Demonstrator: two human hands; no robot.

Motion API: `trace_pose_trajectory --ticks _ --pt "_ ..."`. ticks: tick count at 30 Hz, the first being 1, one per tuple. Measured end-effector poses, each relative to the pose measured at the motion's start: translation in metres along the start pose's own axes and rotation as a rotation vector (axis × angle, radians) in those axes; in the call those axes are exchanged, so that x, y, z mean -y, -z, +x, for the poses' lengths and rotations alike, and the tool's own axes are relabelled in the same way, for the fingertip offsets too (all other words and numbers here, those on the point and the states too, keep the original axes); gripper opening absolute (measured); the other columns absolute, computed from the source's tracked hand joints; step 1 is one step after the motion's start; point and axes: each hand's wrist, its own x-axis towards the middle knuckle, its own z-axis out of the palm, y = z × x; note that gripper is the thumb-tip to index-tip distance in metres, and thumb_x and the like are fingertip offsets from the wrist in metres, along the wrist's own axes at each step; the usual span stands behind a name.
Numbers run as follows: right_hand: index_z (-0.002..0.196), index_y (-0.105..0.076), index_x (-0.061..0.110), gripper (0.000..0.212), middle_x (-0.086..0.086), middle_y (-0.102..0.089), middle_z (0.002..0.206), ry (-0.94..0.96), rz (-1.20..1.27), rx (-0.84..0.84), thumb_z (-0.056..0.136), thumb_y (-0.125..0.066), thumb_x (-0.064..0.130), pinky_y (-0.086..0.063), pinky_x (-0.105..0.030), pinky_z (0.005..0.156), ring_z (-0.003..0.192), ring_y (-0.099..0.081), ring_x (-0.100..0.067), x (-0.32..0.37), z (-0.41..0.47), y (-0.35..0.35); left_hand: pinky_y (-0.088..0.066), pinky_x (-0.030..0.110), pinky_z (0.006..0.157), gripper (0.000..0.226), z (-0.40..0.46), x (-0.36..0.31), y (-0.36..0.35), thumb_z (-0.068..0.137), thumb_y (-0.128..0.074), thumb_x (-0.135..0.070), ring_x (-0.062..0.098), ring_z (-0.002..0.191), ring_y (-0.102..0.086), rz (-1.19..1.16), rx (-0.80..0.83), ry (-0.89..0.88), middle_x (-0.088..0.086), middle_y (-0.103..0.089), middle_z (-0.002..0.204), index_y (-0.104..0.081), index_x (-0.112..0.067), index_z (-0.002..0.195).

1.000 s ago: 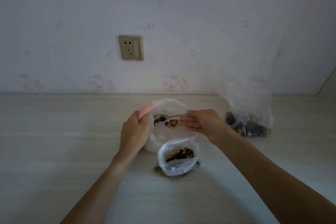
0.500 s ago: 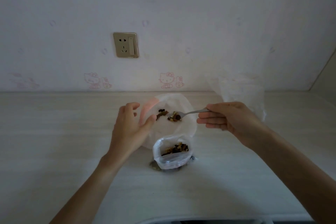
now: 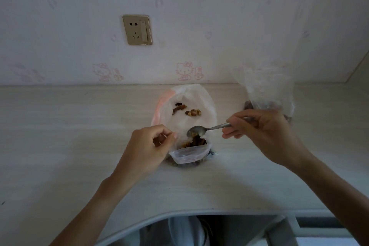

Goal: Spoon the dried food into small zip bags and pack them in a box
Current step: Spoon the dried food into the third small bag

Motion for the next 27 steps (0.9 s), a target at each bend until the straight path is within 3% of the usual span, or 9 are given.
trace_pose_trajectory --ticks 2,5,9,11,14,17,21,23,27 --pt "0.103 -0.079 0.017 0.021 0.014 -0.079 0.093 0.203 -0.276 0.028 0.097 -0.063 0.030 -0.062 -0.027 0.075 0.081 -0.077 -0.008 0.001 -0.006 0.003 -0.047 0.025 0.056 0.020 0.000 0.001 -0.001 0.095 -0.071 -0.035 0.015 0.059 -0.065 -0.025 -0.024 -0.004 -0.009 -0.070 0.064 -0.074 -0.028 0.077" --pt "0.108 -0.079 0.021 0.023 0.017 -0.078 0.103 0.285 -0.376 0.037 0.098 -0.062 0.033 -0.062 -0.031 0.072 0.084 -0.076 -0.005 0.001 -0.011 0.005 -0.045 0.018 0.054 0.020 -0.001 0.002 -0.002 0.095 -0.071 -0.035 0.014 0.059 -0.065 -0.018 -0.046 -0.024 -0.010 -0.069 0.064 -0.073 -0.030 0.075" --pt "0.104 -0.078 0.015 0.022 0.014 -0.079 0.095 0.221 -0.180 0.014 0.100 -0.061 0.028 -0.060 -0.022 0.077 0.085 -0.076 -0.007 -0.004 -0.006 0.004 -0.045 0.016 0.055 0.021 0.003 0.005 0.002 0.093 -0.069 -0.044 0.009 0.059 -0.065 0.012 -0.043 -0.046 -0.014 -0.069 0.065 -0.072 -0.033 0.075" --pt "0.103 -0.077 0.013 0.021 0.005 -0.081 0.091 0.089 0.003 0.001 0.099 -0.061 0.026 -0.062 -0.027 0.075 0.086 -0.078 -0.013 -0.006 0.000 0.002 -0.044 0.014 0.056 0.023 0.011 0.004 0.005 0.090 -0.069 -0.048 0.006 0.058 -0.063 0.024 -0.076 -0.063 -0.016 -0.067 0.064 -0.070 -0.033 0.073" --pt "0.103 -0.076 0.010 0.022 -0.011 -0.080 0.088 -0.096 0.285 -0.058 0.097 -0.063 0.026 -0.064 -0.034 0.071 0.085 -0.079 -0.029 -0.007 0.012 -0.004 -0.042 0.013 0.053 0.022 0.031 0.002 0.009 0.086 -0.075 -0.048 0.005 0.054 -0.057 0.038 -0.243 -0.075 -0.013 -0.063 0.062 -0.064 -0.033 0.074" --pt "0.105 -0.075 0.005 0.022 -0.019 -0.079 0.090 -0.216 0.420 -0.082 0.100 -0.062 0.022 -0.065 -0.036 0.070 0.085 -0.078 -0.035 -0.008 0.025 -0.011 -0.043 0.015 0.057 0.035 0.058 0.004 0.012 0.078 -0.079 -0.060 0.005 0.067 -0.057 0.123 -0.398 -0.035 -0.014 -0.060 0.078 -0.057 -0.035 0.090" --pt "0.105 -0.074 0.002 0.022 -0.022 -0.078 0.091 -0.284 0.480 -0.111 0.103 -0.060 0.019 -0.064 -0.035 0.066 0.083 -0.078 -0.038 -0.011 0.045 -0.018 -0.050 0.032 0.080 0.084 0.099 0.009 0.007 0.067 -0.077 -0.078 0.013 0.103 -0.058 0.327 -0.100 0.226 -0.011 -0.052 0.119 -0.054 -0.024 0.126" --pt "0.101 -0.074 0.002 0.024 -0.021 -0.078 0.090 -0.307 0.492 -0.122 0.103 -0.060 0.022 -0.064 -0.034 0.065 0.082 -0.078 -0.037 -0.014 0.054 -0.022 -0.048 0.032 0.070 0.068 0.116 0.014 0.002 0.071 -0.075 -0.077 0.014 0.089 -0.063 0.336 0.039 0.339 -0.006 -0.064 0.107 -0.062 -0.018 0.103" --pt "0.099 -0.074 0.002 0.030 -0.019 -0.079 0.089 -0.344 0.468 -0.121 0.102 -0.062 0.030 -0.064 -0.033 0.067 0.083 -0.078 -0.033 -0.026 0.069 -0.032 -0.039 0.027 0.053 0.041 0.131 0.024 -0.010 0.086 -0.069 -0.060 0.011 0.067 -0.061 0.231 0.027 0.431 -0.002 -0.067 0.077 -0.064 -0.021 0.074"
